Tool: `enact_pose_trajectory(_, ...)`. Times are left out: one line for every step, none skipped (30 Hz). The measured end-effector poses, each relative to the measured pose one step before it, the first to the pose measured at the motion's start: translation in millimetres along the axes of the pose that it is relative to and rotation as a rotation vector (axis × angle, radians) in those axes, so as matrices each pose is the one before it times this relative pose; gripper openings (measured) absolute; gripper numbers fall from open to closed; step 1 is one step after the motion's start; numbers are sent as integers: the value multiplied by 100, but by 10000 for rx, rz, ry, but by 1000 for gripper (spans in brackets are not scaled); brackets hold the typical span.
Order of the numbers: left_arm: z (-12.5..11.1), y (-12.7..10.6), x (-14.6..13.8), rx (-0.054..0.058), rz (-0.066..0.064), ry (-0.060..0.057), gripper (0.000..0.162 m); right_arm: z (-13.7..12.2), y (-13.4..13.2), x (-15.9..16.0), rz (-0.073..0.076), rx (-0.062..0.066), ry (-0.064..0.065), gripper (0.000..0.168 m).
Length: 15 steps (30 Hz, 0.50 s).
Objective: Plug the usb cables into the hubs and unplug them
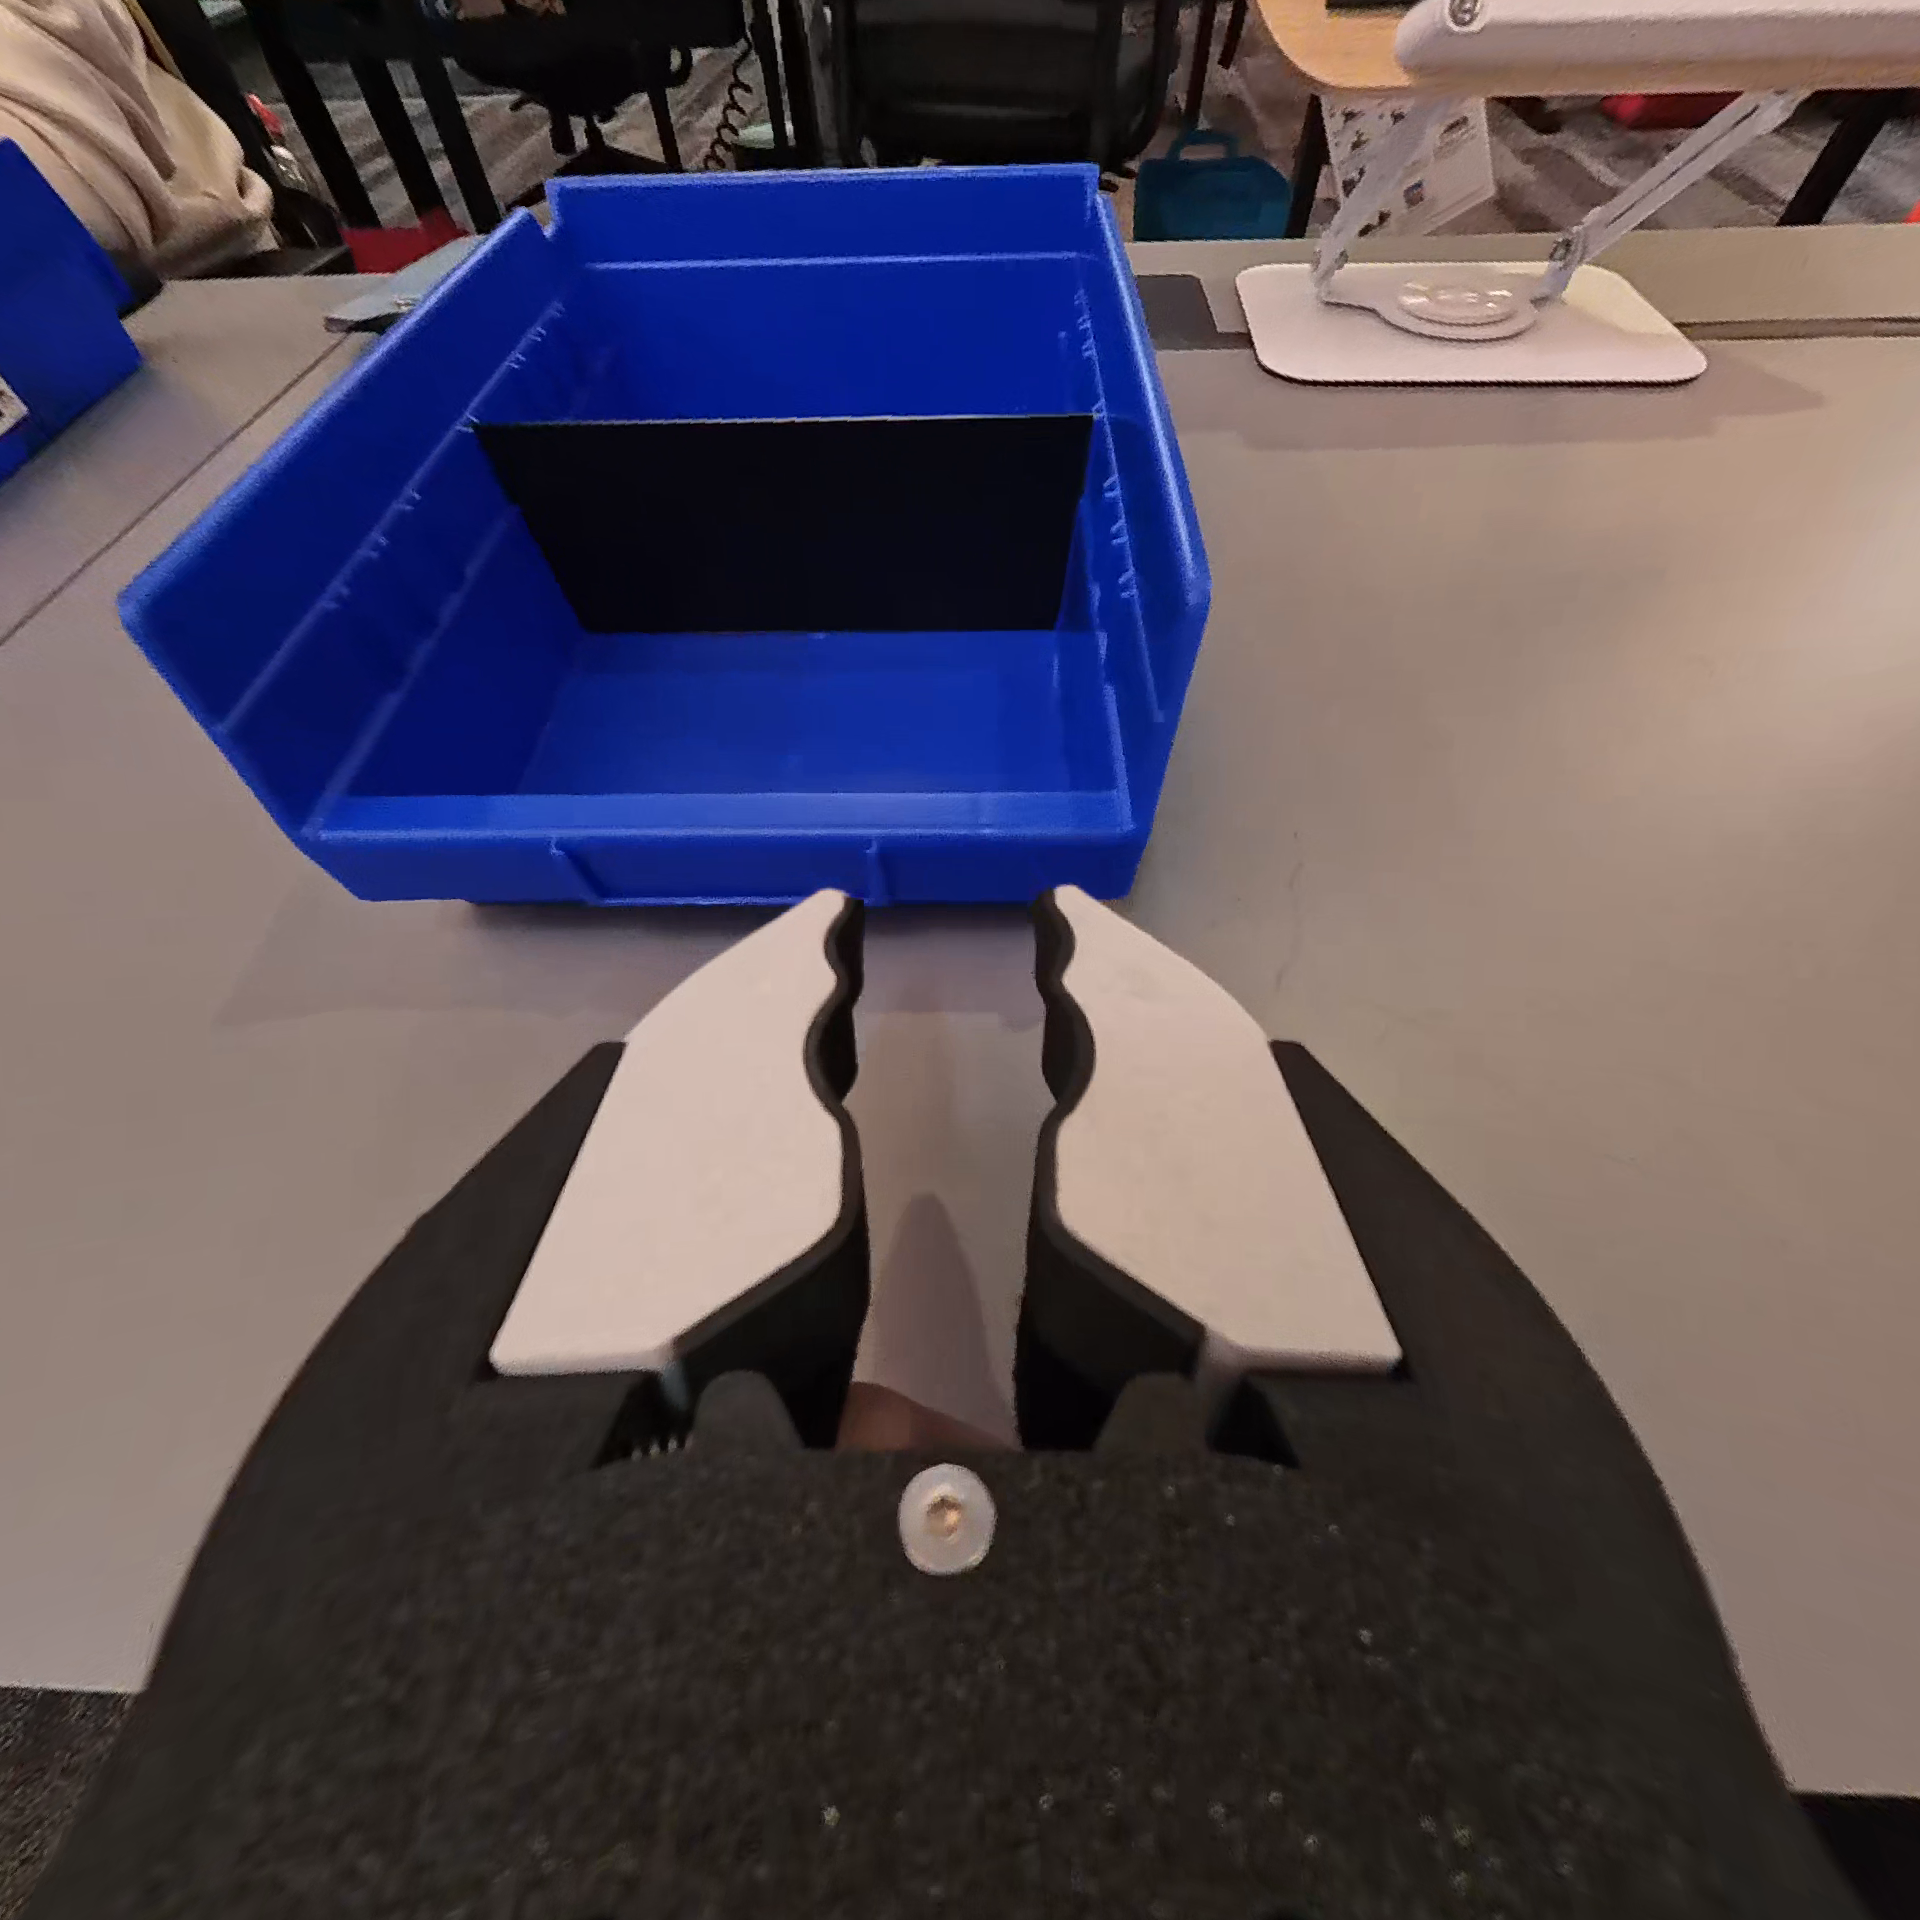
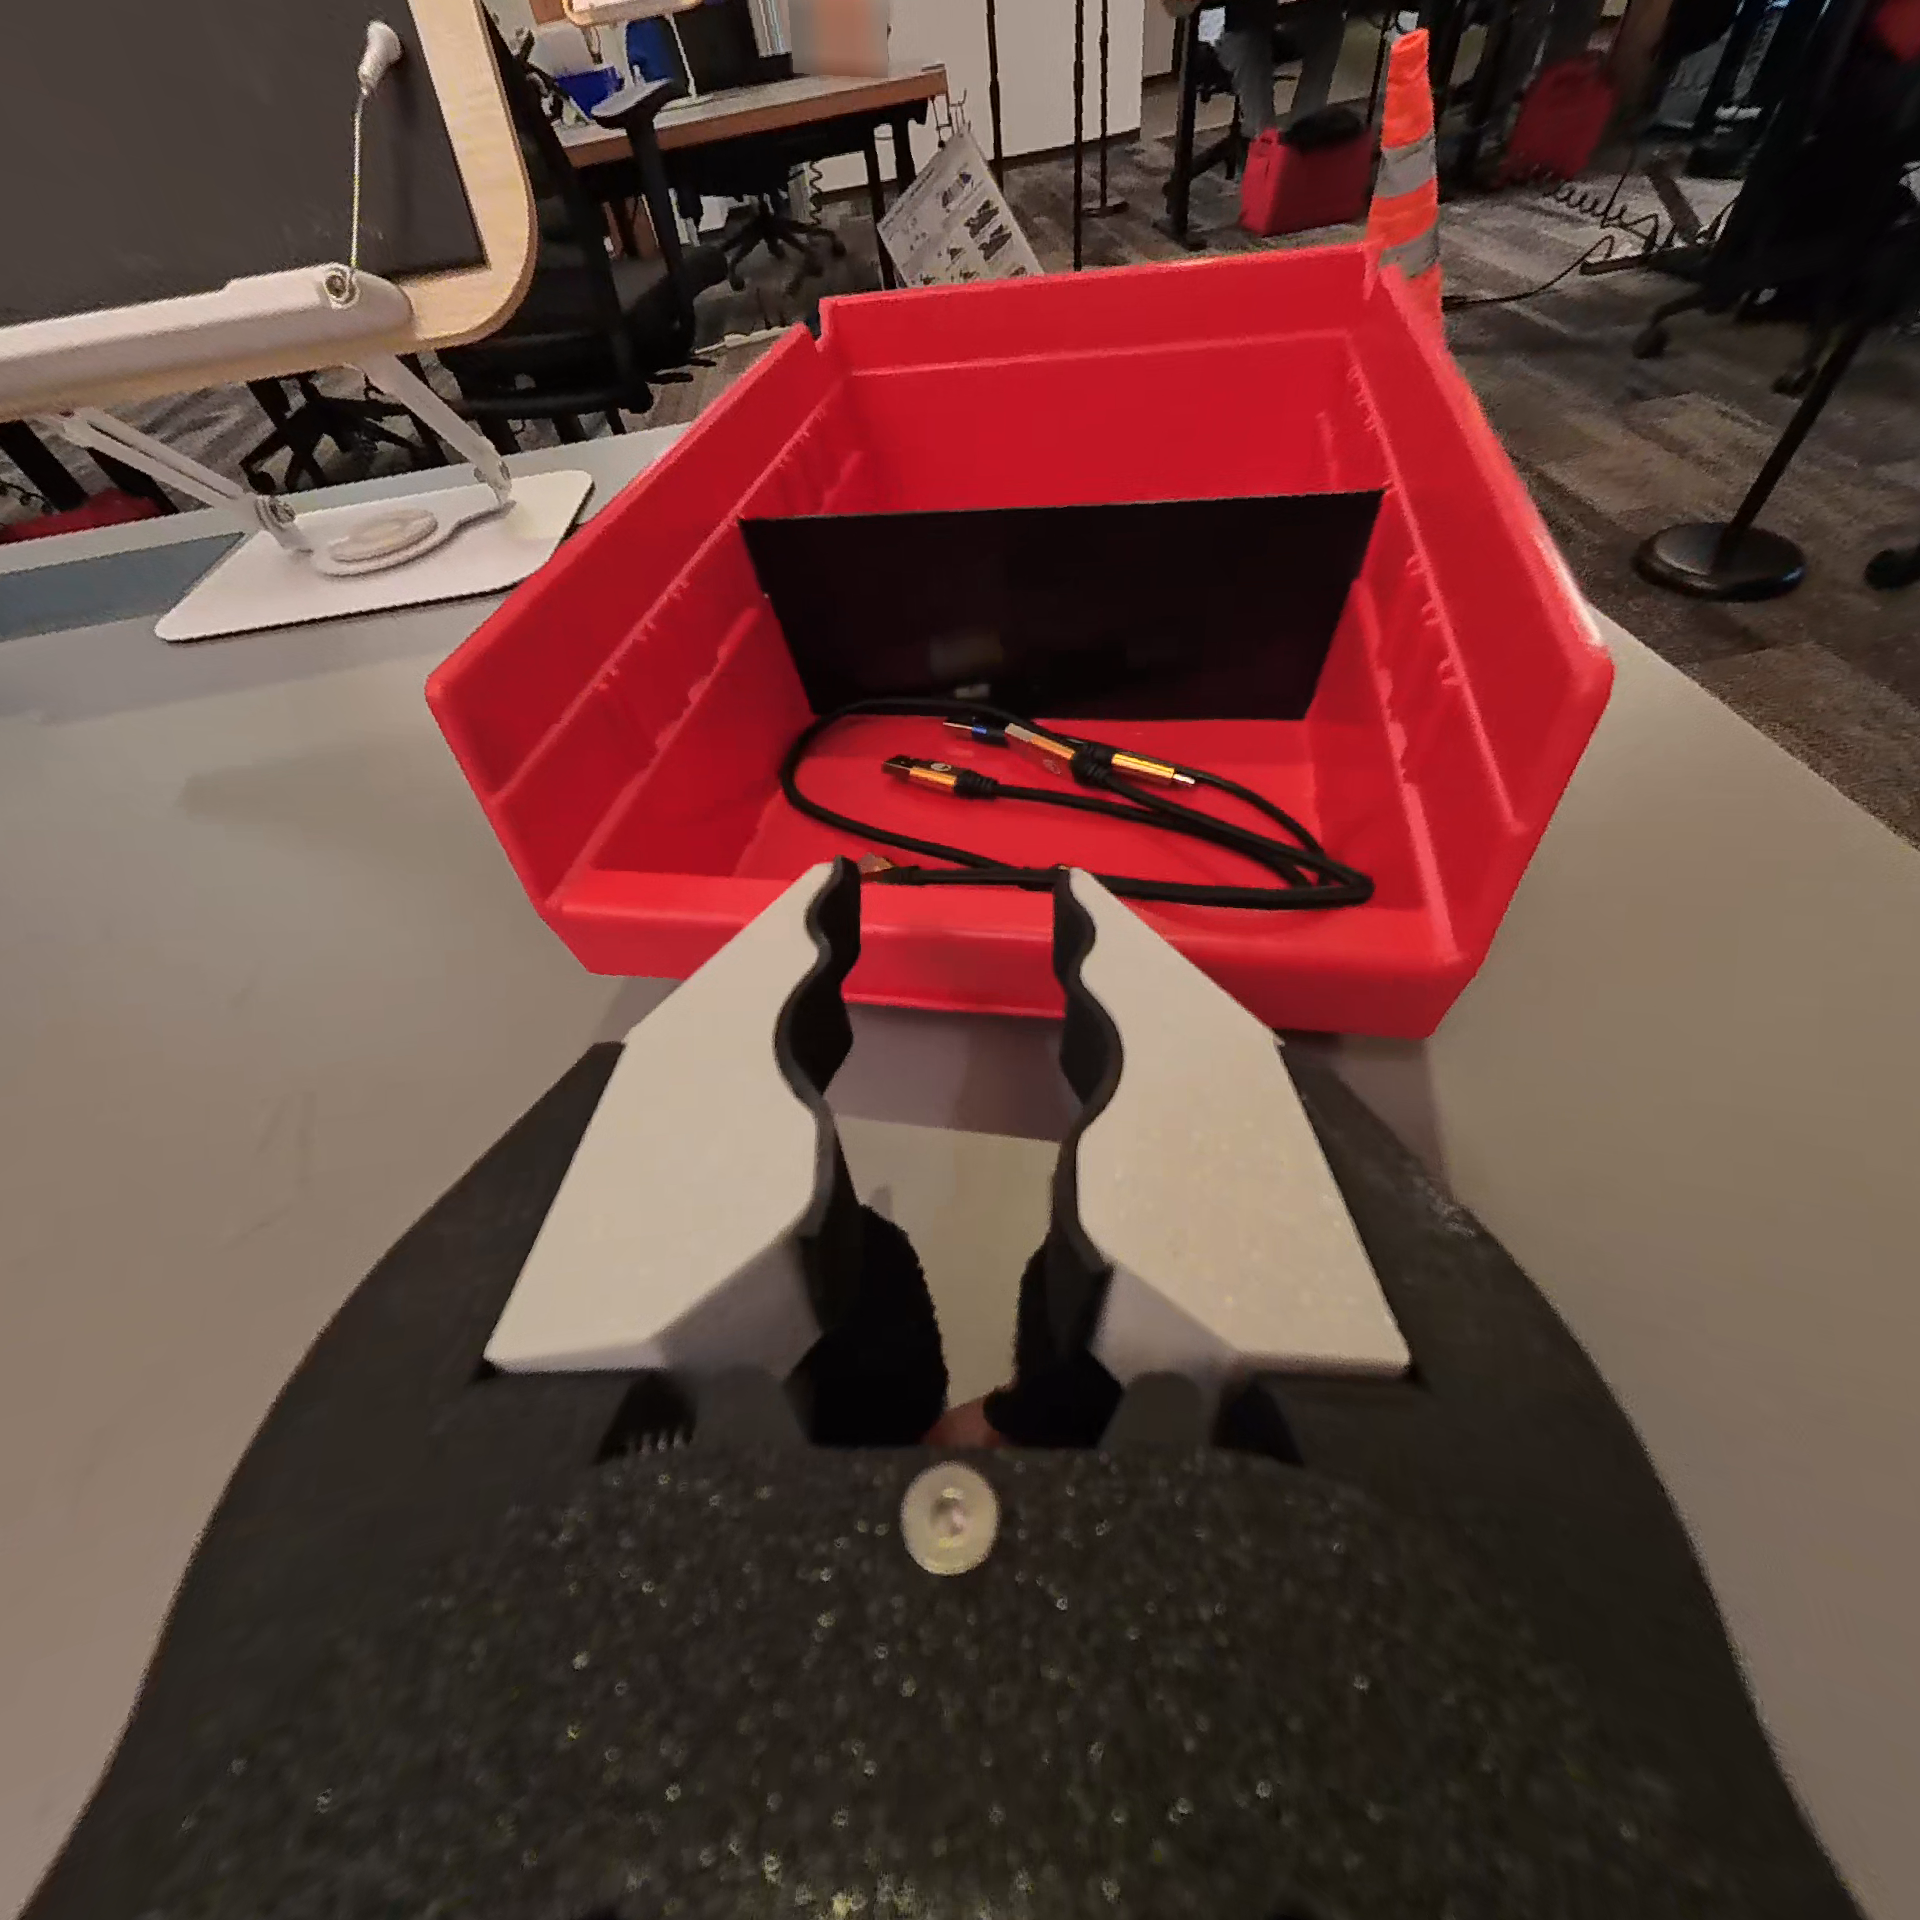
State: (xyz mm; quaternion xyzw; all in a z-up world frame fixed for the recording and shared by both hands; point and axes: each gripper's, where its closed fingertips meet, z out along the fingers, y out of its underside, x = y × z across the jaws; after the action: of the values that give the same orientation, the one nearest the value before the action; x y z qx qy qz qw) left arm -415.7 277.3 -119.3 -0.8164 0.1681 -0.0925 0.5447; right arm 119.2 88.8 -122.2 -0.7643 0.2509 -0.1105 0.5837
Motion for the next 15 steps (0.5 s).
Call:
enact_pose_trajectory(9,107,207,-50,2,92,31,-38,-145,-97,-42,54,-21,35)
enact_pose_trajectory(-3,85,238,-34,26,90,31,-86,-209,-215,-194,72,-21,35)
enact_pose_trajectory(-1,29,235,-12,55,69,31,-141,-352,-707,-359,177,-212,35)
enact_pose_trajectory(2,-20,268,12,74,61,31,-190,-404,-1557,-481,242,-608,36)
enact_pose_trajectory(12,-47,340,32,87,96,31,-59,-136,-2158,-416,109,-826,37)
enact_pose_trajectory(8,-77,430,49,89,136,31,306,144,-2320,-74,-54,-753,38)
enact_pose_trajectory(37,-97,470,56,86,147,31,826,252,-2481,-54,-146,-784,46)
enact_pose_trajectory(64,-65,498,43,92,155,31,1303,450,-1717,-464,-372,-375,55)
enact_pose_trajectory(87,-20,501,9,93,154,31,1418,236,77,-647,-430,626,63)
enact_pose_trajectory(76,19,496,-26,85,151,31,1310,-342,728,-489,-140,889,63)
enact_pose_trajectory(43,49,462,-31,87,153,31,1162,-342,403,-128,-56,537,63)
enact_pose_trajectory(-14,35,448,-14,106,156,31,984,78,14,198,-244,125,65)
enact_pose_trajectory(-48,84,406,-16,124,143,31,839,194,-157,483,-259,-73,69)
enact_pose_trajectory(-53,95,304,-25,119,95,31,554,143,-614,544,-184,-430,69)
enact_pose_trajectory(-18,50,251,-5,95,70,31,98,-267,-549,375,118,-397,74)
